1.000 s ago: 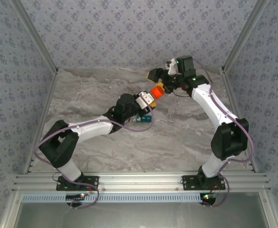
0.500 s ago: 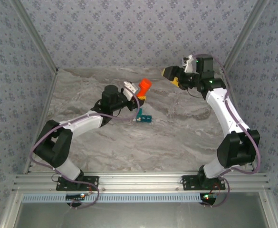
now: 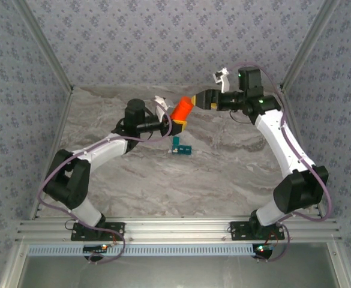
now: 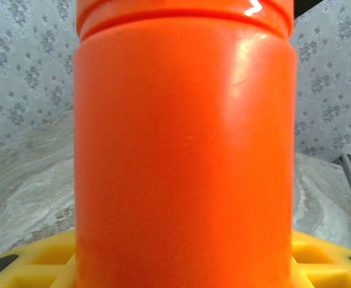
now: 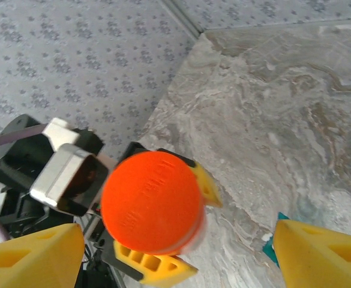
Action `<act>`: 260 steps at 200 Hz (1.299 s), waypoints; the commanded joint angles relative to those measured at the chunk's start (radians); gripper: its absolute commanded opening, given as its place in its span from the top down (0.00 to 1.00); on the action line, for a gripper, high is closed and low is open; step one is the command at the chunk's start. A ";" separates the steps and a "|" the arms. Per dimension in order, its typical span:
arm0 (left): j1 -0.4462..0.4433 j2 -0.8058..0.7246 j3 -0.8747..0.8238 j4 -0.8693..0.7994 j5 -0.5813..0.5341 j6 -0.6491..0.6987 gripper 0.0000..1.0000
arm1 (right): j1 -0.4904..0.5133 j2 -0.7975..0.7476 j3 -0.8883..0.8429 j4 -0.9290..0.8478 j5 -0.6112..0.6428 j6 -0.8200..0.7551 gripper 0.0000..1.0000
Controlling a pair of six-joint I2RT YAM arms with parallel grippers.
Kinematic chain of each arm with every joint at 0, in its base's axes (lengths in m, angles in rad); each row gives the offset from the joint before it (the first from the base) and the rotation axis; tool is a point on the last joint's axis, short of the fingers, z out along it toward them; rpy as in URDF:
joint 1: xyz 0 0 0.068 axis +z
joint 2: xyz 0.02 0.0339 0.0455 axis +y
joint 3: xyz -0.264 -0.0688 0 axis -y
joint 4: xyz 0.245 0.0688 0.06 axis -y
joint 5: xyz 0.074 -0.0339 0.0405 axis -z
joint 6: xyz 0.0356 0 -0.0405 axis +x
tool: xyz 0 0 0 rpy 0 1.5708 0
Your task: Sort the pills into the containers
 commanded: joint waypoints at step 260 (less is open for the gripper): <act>-0.018 0.015 0.039 0.018 -0.014 -0.037 1.00 | 0.103 0.083 0.012 0.011 0.023 0.056 0.62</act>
